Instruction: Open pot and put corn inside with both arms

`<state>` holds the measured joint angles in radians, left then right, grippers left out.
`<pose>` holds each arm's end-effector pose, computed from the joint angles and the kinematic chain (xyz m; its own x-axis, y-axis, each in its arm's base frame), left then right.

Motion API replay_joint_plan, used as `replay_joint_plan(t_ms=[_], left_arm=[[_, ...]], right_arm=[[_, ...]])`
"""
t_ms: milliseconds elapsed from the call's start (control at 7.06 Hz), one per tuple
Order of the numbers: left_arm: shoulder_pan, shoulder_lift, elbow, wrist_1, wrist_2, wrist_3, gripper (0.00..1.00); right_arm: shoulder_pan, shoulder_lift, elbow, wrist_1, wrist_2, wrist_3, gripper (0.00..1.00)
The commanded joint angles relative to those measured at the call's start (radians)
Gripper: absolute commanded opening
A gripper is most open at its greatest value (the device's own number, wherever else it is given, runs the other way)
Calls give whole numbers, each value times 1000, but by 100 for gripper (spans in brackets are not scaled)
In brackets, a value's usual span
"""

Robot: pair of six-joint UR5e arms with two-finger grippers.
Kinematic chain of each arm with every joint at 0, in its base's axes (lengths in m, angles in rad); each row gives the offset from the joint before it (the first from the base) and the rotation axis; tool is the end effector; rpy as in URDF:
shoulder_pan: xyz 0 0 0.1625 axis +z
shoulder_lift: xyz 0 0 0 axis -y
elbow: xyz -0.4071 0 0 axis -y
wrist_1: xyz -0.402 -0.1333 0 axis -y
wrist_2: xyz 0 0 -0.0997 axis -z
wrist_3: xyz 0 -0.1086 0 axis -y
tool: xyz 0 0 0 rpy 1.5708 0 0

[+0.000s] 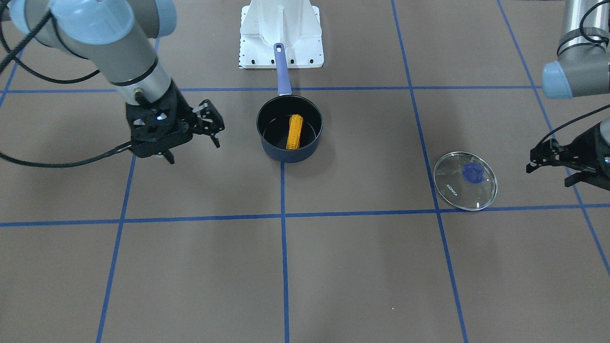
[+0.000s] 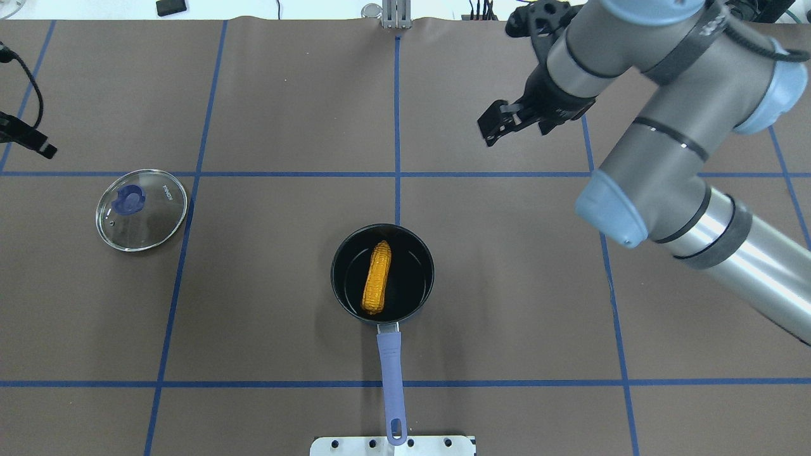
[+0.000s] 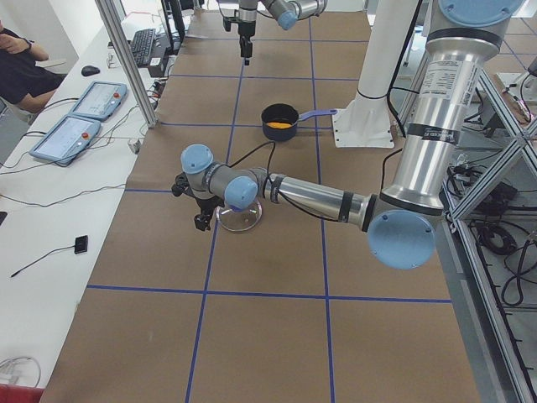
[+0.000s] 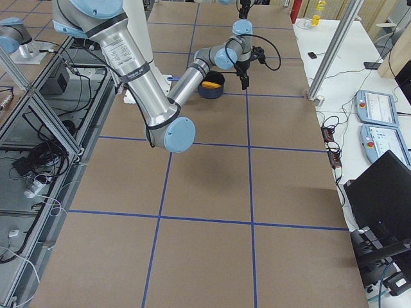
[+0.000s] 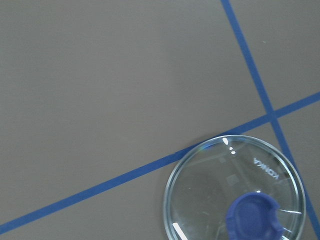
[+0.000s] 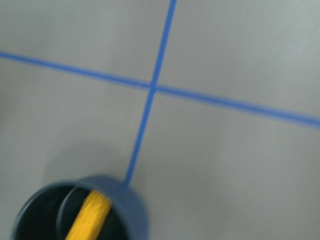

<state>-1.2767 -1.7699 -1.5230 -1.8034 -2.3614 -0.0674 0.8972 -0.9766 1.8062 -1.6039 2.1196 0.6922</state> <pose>0.1199 -0.5895 0.5345 0.6128 0.3979 -0.6828 -0.2280 0.9163 0.3293 -0.3364 -0.5443 0.1968 0.6126 -0.2853 0.7371 0.0587 0.9464 0.3176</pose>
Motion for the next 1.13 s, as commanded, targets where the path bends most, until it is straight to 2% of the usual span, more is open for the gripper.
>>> replay_joint_plan(t_ms=[0, 142, 425, 566, 708, 850, 991], left_arm=[[-140, 38, 98, -1, -1, 260, 100], [-151, 46, 122, -4, -1, 277, 100], [-168, 53, 122, -4, -1, 264, 100], [-170, 55, 122, -2, -1, 247, 100], [-173, 55, 122, -5, -1, 242, 100], [-185, 55, 122, -5, -1, 242, 100], [-199, 56, 124, -4, 1, 242, 100]], right_arm=[[136, -89, -27, -1, -3, -65, 100], [204, -137, -30, -11, 19, -163, 100], [383, -130, -2, -382, 36, -549, 100], [441, -139, -1, -495, 27, -683, 100], [481, -177, -14, -555, 28, -704, 100], [518, -261, -19, -545, 49, -718, 100], [570, -339, -31, -522, 115, -799, 100]])
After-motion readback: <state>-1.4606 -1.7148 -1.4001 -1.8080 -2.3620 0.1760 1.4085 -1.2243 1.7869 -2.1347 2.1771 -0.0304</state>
